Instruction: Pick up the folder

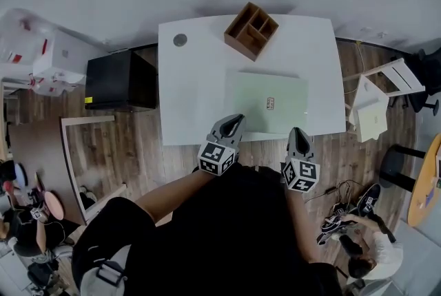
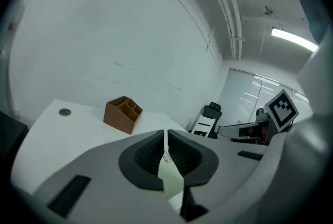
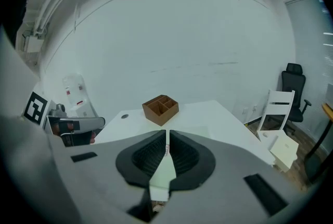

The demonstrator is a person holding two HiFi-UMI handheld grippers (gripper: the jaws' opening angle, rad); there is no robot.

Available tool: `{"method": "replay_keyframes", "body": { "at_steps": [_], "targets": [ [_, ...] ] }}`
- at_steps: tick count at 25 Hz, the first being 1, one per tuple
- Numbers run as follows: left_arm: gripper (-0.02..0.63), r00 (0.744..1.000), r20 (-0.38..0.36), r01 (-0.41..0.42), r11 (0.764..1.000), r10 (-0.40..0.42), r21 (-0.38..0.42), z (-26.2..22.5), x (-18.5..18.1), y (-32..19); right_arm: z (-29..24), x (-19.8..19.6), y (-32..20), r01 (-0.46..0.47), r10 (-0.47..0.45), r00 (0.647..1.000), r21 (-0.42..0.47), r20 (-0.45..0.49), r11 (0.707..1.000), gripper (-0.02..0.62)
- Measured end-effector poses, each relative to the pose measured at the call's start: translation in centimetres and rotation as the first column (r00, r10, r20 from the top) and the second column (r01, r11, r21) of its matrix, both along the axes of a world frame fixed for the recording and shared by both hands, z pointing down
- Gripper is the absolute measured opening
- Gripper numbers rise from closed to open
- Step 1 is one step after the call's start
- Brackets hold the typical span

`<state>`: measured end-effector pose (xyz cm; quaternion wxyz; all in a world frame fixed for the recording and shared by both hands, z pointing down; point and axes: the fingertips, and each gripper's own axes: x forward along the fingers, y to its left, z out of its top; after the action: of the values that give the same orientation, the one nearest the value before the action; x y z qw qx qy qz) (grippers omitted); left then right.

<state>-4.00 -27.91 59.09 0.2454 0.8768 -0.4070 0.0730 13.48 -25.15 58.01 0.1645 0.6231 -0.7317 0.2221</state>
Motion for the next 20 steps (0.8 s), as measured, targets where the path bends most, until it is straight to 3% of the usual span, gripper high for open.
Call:
{"method": "replay_keyframes", "body": {
  "at_steps": [6,12,15,20],
  "targets": [
    [0.02,1.0,0.014,0.002,0.996,-0.001,-0.092,3.0,-0.6,-1.9,2.9,1.9,-2.1,-0.016,0.016,1.0,-0.064,-0.015,0.998,0.037],
    [0.092,0.999,0.039,-0.014,0.988,0.02,-0.152,5.0,-0.6,-3.1,4.6,3.8,-4.3,-0.023,0.02,0.999,-0.1,-0.031,0.995,0.046],
    [0.121,0.997,0.055,-0.039,0.98,0.051,-0.197,6.6,-0.3,-3.7,6.7,4.8,-4.8,-0.029,0.026,0.999,-0.143,-0.024,0.989,0.121],
    [0.189,0.995,0.069,-0.053,0.953,0.077,-0.299,9.5,0.0,-4.8,10.3,6.4,-5.3,-0.036,0.032,0.999,-0.217,-0.022,0.976,0.162]
  ]
}}
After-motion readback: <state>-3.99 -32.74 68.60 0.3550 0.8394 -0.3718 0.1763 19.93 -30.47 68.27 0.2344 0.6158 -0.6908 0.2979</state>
